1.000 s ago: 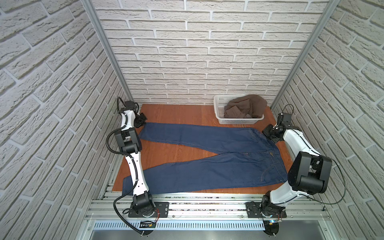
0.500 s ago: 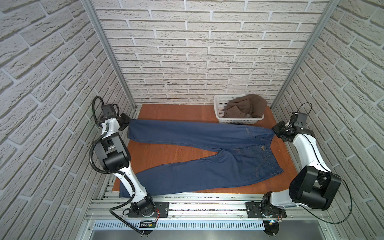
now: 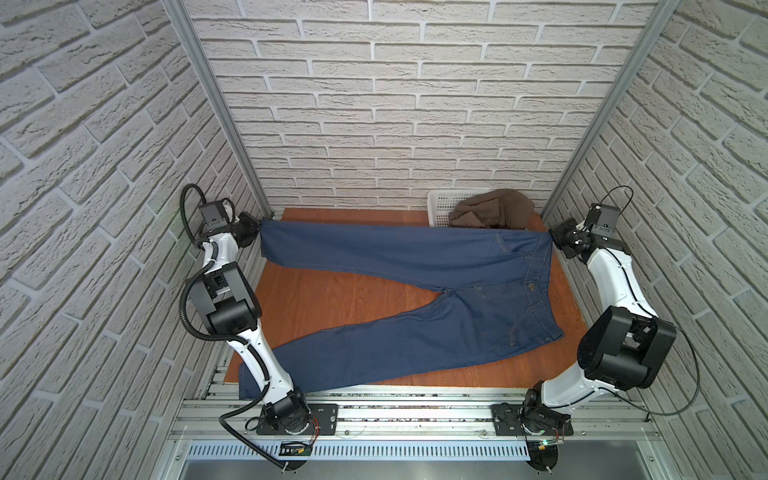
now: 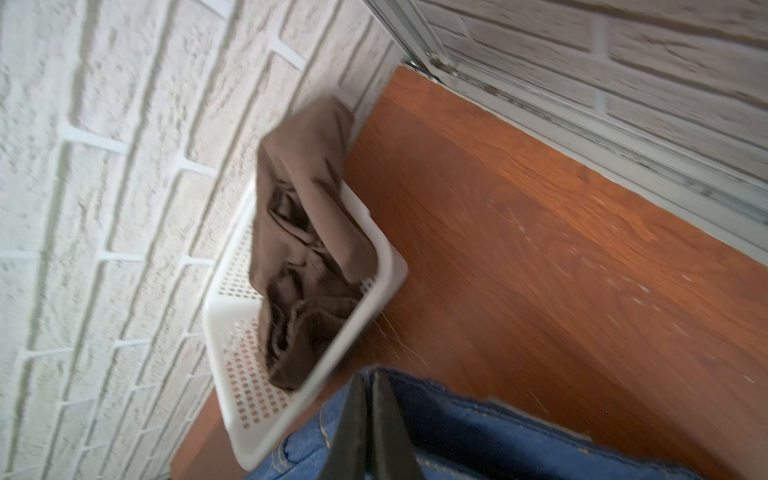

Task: Fold and stack the trousers
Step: 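Lift the leg hem and waistband with both grippers, pulling the top leg taut, then swing the held leg toward the robot with both grippers, folding jeans lengthwise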

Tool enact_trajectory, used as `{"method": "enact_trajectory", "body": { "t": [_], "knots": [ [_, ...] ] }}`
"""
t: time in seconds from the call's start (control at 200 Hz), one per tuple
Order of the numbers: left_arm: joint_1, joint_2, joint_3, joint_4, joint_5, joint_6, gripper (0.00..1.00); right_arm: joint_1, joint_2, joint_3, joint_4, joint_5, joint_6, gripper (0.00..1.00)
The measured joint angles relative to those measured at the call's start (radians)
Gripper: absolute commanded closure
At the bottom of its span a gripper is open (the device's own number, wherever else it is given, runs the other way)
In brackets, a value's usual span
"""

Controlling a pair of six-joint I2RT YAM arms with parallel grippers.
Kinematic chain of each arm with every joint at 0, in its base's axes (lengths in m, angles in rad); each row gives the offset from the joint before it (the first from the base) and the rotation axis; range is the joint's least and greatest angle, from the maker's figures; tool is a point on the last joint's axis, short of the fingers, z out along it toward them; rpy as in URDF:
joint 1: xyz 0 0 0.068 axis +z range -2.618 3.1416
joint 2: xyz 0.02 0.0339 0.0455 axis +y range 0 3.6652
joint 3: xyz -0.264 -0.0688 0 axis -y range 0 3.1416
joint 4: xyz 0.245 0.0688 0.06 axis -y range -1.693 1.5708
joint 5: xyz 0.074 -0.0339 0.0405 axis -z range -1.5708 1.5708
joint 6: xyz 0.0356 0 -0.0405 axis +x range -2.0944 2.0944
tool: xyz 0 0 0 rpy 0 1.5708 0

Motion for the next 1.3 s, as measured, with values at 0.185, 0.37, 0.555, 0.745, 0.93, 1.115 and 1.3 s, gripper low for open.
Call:
{"method": "enact_trajectory", "body": {
  "t": [0.185, 0.37, 0.555, 0.745, 0.93, 1.115, 1.3],
  "knots": [
    [-0.030, 0.094, 0.181, 0.056, 0.045, -0.063, 1.00, 0.001, 0.093, 0.078, 0.085, -0.021, 0.033, 0.95],
    [-0.051, 0.187, 0.334, 0.085, 0.070, -0.116, 1.00, 0.002, 0.170, 0.145, 0.119, -0.026, 0.040, 0.95],
    [-0.055, 0.167, 0.260, 0.184, 0.083, -0.156, 1.00, 0.002, 0.185, 0.161, 0.132, -0.026, 0.036, 0.95],
    [-0.011, -0.063, -0.230, 0.415, 0.088, -0.232, 1.00, -0.012, 0.187, 0.152, 0.148, -0.033, 0.027, 0.95],
    [0.072, -0.272, -0.675, 0.700, 0.101, -0.344, 1.00, -0.022, 0.187, 0.075, 0.180, -0.057, 0.010, 0.95],
    [0.146, -0.438, -0.966, 0.870, 0.115, -0.423, 1.00, -0.036, 0.187, -0.017, 0.181, -0.061, -0.028, 0.95],
    [0.233, -0.682, -1.185, 0.898, 0.127, -0.451, 1.00, -0.064, 0.145, -0.105, 0.148, -0.063, -0.054, 0.95]
  ]
}}
